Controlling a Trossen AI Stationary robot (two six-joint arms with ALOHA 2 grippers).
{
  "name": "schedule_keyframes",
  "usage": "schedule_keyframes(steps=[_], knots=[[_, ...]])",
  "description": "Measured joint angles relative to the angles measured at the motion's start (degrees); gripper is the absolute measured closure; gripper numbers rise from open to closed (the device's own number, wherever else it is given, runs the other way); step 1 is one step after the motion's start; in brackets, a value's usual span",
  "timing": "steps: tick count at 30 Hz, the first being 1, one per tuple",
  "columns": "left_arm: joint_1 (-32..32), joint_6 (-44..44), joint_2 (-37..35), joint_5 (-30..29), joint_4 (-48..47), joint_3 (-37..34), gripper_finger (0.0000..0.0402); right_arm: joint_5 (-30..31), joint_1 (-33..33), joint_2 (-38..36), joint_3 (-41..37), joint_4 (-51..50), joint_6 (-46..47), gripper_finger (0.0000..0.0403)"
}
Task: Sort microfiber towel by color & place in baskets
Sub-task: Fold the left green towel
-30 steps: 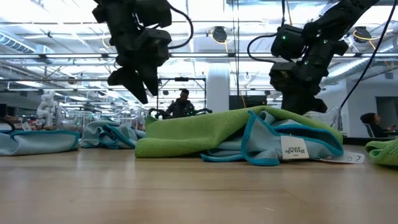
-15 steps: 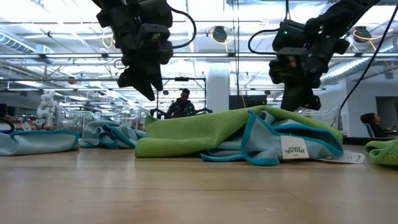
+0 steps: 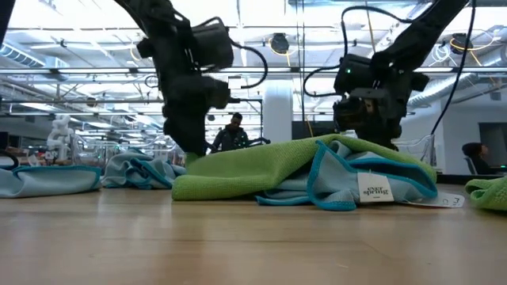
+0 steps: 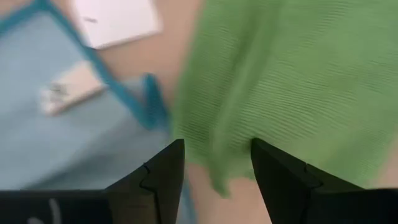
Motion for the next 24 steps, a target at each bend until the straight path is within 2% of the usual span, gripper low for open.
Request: schedule_keyframes(steps=[5,13,18,24], knots=[[0.92,0.37,2.52,-5.35,0.93,0.00,0.0213,3.27,-0.03,2.49,0.02,2.61,0.09,0.0402],[1.13,-0.18,4.83,-6.04,0.16,-0.02,0.0213,10.36,-0.22,2.88,0.02,2.78,2.72,0.0402],[2.05,-5.11,2.62,-9.87,-1.95,-0.02,0.0213,10.33,-1.18,0.96,0.02,3.92,6.07,0.0402],[3.99,-8.14,-1.63,-11.41,-3.57,-0.02,0.0213,9.99,-1.55,-2.64,0.02,4.08,7.11,0.0403]])
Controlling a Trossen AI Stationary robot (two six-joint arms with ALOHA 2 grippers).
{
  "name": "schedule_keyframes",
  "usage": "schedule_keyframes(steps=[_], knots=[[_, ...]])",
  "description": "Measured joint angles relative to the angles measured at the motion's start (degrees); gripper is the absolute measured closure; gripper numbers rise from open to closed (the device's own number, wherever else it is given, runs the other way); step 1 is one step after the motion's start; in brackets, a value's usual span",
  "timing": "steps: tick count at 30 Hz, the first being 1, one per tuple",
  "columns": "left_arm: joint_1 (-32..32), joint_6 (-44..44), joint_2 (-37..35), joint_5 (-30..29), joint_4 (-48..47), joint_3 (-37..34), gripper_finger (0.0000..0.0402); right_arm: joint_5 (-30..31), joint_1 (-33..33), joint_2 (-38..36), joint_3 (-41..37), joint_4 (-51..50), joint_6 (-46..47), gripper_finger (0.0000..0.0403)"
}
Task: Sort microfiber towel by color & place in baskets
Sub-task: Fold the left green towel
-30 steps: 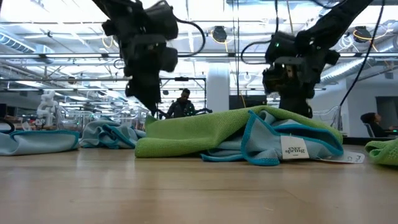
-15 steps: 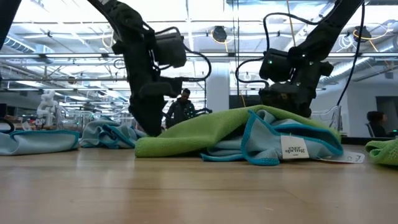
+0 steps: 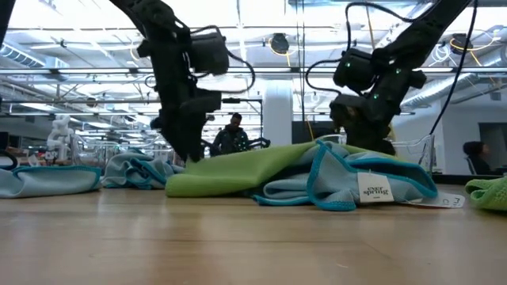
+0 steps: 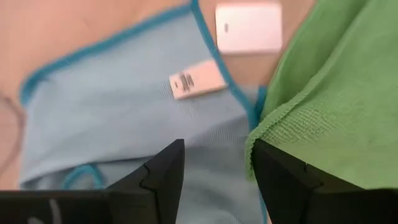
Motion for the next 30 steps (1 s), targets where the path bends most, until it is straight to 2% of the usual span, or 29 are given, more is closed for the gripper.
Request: schedule_keyframes(steps=[6,11,15,18,23,30], knots=[[0.21,-0.48,-4.25,2.69,0.79,0.00,0.0213,-3.03,0.16,-4.21,0.00,-0.99,0.09,0.0403],[-1.07,-2.11,-4.42,7.04,-0.63,0.00,0.0213,-3.20,0.16,-7.75,0.00,-4.41,-0.11,0.0403],[-2.02,-6.35,-4.24,7.41,-2.76,0.00,0.0213,-4.01,0.16,-10.06,0.00,-7.73,-1.68,0.0403],[-2.75,-10.75,-4.24,8.27,-3.18,0.00,0.0213,-4.45,0.16,-11.07,0.00,-9.95,-3.10,0.0403],[-5.49,-19.47,-4.24,13.99,-2.51,0.00,0.0213,-4.46,0.16,-11.20,0.00,-12.51,-5.09,0.0403],[-11.20,-37.49,-4.24,15.19,-2.15,0.00,0.0213,-5.74,0.16,-11.40,0.00,-12.79,-6.32,0.0403]])
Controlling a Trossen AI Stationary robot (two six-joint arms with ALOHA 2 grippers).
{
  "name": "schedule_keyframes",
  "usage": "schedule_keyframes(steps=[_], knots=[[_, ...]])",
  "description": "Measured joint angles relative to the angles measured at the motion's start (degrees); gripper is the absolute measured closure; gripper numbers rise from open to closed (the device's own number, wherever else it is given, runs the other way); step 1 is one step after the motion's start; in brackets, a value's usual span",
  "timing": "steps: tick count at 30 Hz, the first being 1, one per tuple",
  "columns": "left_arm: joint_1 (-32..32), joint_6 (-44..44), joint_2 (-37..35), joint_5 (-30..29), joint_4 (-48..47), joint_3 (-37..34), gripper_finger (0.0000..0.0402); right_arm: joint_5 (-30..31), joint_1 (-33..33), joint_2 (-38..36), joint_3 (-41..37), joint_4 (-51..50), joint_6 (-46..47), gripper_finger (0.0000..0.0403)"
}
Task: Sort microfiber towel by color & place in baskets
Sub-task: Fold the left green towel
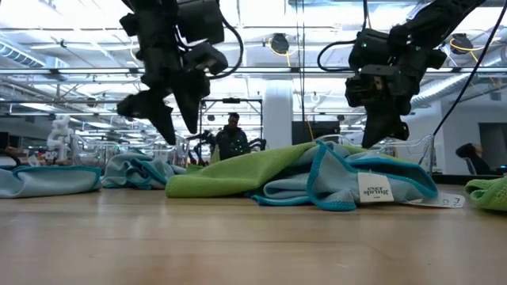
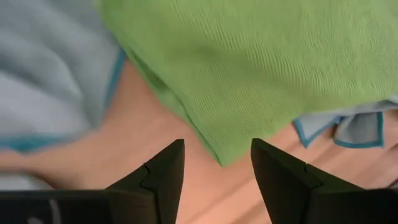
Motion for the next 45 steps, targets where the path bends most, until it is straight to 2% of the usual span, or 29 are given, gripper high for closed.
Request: schedule_keyframes(steps=[8,12,18,23,29,35,45], knots=[[-5.44,-12.13,0.00,-1.78,0.91,0.00,0.0206,-1.74,0.02,0.00,0.00,0.00,-5.95,0.0403],[-6.89,-16.50,0.56,-3.45,1.17,0.00,0.0172,-1.97,0.02,0.00,0.00,-0.04,-8.06,0.0403],[-8.60,-20.45,4.72,-3.30,5.95,0.02,0.0131,-6.28,0.01,0.00,0.00,-1.31,-12.41,0.0403],[-9.07,-25.32,8.70,-0.35,8.63,-0.02,0.0127,-7.06,0.00,0.00,0.00,-5.25,-15.37,0.0403],[-9.42,-31.36,11.14,-0.12,10.51,-0.02,0.0126,-9.46,0.00,0.02,0.00,-9.75,-20.63,0.0403],[-9.33,-32.23,11.26,-1.97,9.51,-0.02,0.0126,-9.51,0.00,0.00,0.00,-12.00,-23.90,0.0403],[-9.18,-22.54,13.35,0.38,11.76,-0.94,0.0126,-10.75,-0.02,0.02,0.00,-12.28,-25.02,0.0403]])
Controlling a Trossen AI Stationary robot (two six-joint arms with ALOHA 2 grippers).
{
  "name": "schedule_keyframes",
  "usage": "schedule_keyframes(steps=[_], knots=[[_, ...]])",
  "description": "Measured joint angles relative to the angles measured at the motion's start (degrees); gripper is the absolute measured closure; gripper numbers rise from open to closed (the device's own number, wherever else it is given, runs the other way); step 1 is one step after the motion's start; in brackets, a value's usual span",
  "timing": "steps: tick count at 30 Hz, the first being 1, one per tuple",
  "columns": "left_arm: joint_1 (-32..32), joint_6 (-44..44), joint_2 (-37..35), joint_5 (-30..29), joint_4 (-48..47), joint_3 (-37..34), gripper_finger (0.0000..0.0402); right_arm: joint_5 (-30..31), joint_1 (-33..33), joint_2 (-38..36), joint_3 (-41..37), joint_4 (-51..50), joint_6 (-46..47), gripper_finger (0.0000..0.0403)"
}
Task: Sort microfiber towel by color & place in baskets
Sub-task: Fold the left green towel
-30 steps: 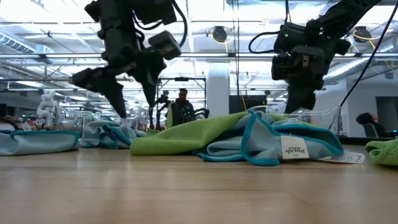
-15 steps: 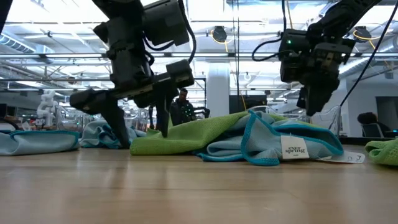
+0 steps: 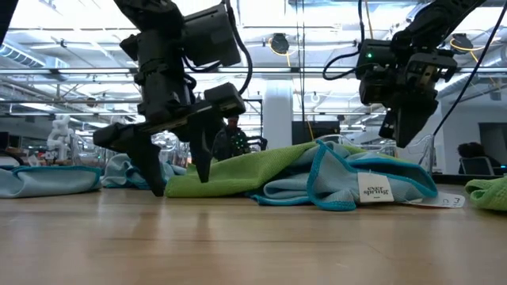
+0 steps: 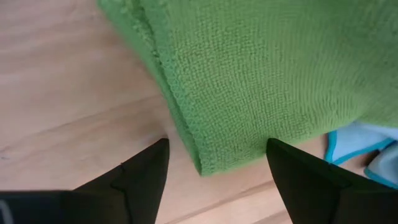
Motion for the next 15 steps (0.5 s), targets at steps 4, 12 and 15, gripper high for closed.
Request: schedule_keyframes(steps=[4,12,15], knots=[[-0.41,2.54,0.31,-0.02,0.15,-0.07,0.0126,-0.02,0.02,-0.02,0.00,-0.38,0.19,0.0403],[-1.32,7.83,0.42,-0.94,-0.69,-0.12,0.0168,-0.02,0.00,-0.02,0.00,-0.57,1.70,0.0403],[-1.88,9.48,0.44,-3.11,-1.06,-0.15,0.0202,-0.02,0.00,-0.02,0.00,-0.57,2.42,0.0403]])
